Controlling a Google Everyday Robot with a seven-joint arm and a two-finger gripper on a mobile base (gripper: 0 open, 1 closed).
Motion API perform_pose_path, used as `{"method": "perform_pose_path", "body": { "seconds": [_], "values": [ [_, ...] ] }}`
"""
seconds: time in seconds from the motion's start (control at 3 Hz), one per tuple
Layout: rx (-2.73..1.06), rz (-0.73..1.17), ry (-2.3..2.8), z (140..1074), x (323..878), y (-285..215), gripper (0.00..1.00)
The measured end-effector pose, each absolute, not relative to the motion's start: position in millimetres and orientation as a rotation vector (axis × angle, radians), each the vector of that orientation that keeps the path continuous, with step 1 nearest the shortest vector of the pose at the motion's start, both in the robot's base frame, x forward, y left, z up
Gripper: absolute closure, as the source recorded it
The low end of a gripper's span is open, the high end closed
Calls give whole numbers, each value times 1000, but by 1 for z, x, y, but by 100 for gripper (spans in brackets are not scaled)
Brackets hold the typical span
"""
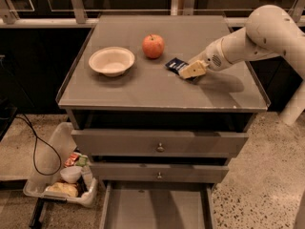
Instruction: Place rxbar blueberry into bottom drawer
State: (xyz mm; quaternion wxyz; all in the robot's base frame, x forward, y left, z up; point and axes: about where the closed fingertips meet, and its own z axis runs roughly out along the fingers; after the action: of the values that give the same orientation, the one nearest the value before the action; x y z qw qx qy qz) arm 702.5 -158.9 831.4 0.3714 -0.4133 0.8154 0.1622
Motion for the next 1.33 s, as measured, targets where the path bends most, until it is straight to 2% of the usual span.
{"method": "perform_pose_path", "body": {
  "seconds": [0.33,0.67,1.33],
  "values": [
    [-1060,416,2091,831,703,-159,89],
    [-1060,416,2091,831,703,-159,100],
    [-1053,409,2086,835,690,-163,100]
  ]
}}
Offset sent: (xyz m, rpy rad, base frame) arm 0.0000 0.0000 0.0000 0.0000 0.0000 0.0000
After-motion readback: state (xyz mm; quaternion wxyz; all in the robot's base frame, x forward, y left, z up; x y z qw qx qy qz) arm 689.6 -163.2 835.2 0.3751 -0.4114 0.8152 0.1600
